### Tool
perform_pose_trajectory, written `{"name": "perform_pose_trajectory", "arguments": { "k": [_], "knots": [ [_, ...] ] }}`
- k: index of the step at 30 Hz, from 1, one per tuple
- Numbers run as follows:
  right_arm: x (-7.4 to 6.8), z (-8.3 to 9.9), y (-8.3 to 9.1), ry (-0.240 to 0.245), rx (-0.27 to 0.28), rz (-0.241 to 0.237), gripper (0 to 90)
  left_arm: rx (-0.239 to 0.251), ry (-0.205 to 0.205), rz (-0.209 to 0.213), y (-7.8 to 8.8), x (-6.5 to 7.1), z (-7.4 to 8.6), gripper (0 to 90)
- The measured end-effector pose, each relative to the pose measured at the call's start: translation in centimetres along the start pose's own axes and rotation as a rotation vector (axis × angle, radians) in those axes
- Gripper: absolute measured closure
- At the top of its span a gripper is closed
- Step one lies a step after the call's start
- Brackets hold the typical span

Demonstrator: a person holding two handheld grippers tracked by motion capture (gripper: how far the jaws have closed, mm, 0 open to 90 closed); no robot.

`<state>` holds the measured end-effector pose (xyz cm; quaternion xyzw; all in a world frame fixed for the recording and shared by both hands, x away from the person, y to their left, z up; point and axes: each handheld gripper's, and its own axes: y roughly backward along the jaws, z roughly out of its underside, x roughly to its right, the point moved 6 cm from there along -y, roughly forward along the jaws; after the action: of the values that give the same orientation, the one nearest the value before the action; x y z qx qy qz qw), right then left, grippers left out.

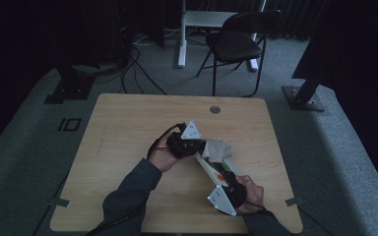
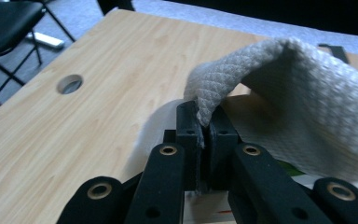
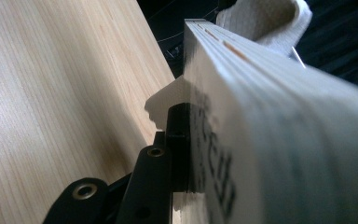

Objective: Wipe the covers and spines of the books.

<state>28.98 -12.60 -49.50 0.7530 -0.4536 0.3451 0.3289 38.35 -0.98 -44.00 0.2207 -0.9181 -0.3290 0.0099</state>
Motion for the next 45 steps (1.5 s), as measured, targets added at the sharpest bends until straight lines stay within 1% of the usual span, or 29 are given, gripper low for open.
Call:
{"name": "perform_pose_trajectory", "arguments": {
  "k": [3, 4, 5, 6, 9, 10, 13, 15, 19, 23, 24, 25, 27, 31, 34, 37, 40, 41, 42, 44, 45],
  "knots": [
    [0.0, 0.0, 0.0, -0.004, 0.000, 0.000, 78.0, 0.002, -0.019, 0.029, 0.0, 0.9, -0.2, 86.6],
    [0.0, 0.0, 0.0, -0.004, 0.000, 0.000, 78.0, 0.002, -0.019, 0.029, 0.0, 0.9, -0.2, 86.6],
    [0.1, 0.0, 0.0, -0.004, 0.001, 0.002, 78.0, 0.005, -0.025, 0.045, 0.0, 1.5, -0.4, 86.6],
    [0.1, 0.1, 0.0, -0.004, 0.000, 0.002, 78.0, 0.006, -0.030, 0.057, 0.0, 1.8, -0.4, 86.6],
    [0.1, 0.0, 0.0, -0.007, 0.001, 0.005, 78.0, 0.001, -0.049, 0.074, -0.2, 2.2, -0.6, 86.6],
    [0.1, 0.0, 0.0, -0.004, 0.001, 0.005, 78.0, 0.000, -0.049, 0.080, -0.3, 2.3, -0.7, 86.6],
    [0.0, -0.1, 0.0, 0.025, 0.000, 0.007, 78.0, -0.003, -0.050, 0.084, -0.4, 2.3, -0.8, 86.6],
    [-0.2, -0.2, 0.0, 0.011, 0.001, 0.001, 78.0, -0.009, -0.054, 0.090, -0.5, 2.3, -0.8, 86.6],
    [-0.3, -0.4, 0.0, 0.037, 0.004, 0.004, 78.0, -0.011, -0.039, 0.110, -0.8, 2.1, -0.8, 86.6],
    [-0.5, -0.4, 0.0, 0.034, 0.001, 0.002, 77.9, -0.023, -0.025, 0.130, -1.2, 2.1, -0.7, 86.2],
    [-0.5, -0.4, -0.1, 0.053, 0.000, 0.008, 78.0, -0.023, -0.025, 0.132, -1.3, 2.1, -0.7, 86.2],
    [-0.6, -0.4, 0.0, 0.047, -0.010, 0.008, 77.9, -0.026, -0.025, 0.136, -1.4, 2.2, -0.8, 86.3],
    [-0.7, -0.4, -0.1, 0.057, -0.009, 0.010, 78.0, -0.031, -0.031, 0.140, -1.5, 2.3, -0.8, 86.3],
    [-0.8, -0.5, 0.0, 0.078, -0.006, 0.011, 77.9, -0.035, -0.037, 0.152, -1.7, 2.6, -1.1, 86.5],
    [-0.7, -0.6, 0.0, 0.078, -0.003, 0.013, 78.0, -0.036, -0.044, 0.164, -1.9, 3.0, -1.3, 86.6],
    [-0.7, -0.6, 0.0, 0.077, -0.004, 0.014, 77.9, -0.028, -0.045, 0.186, -2.0, 3.5, -1.6, 86.7],
    [-0.8, -0.6, 0.0, 0.078, -0.004, 0.013, 77.9, -0.035, -0.064, 0.209, -2.2, 4.0, -1.8, 86.8],
    [-0.8, -0.6, 0.0, 0.077, -0.006, 0.012, 78.0, -0.035, -0.064, 0.209, -2.2, 4.0, -1.8, 86.9],
    [-0.8, -0.6, 0.0, 0.079, -0.006, 0.012, 78.0, -0.033, -0.074, 0.225, -2.2, 4.4, -1.9, 86.9],
    [-0.8, -0.6, 0.0, 0.080, -0.005, 0.014, 77.9, -0.024, -0.069, 0.252, -2.2, 4.7, -2.0, 86.9],
    [-0.8, -0.6, 0.0, 0.081, -0.005, 0.014, 77.9, -0.020, -0.068, 0.257, -2.1, 4.7, -2.0, 86.9]
  ]
}}
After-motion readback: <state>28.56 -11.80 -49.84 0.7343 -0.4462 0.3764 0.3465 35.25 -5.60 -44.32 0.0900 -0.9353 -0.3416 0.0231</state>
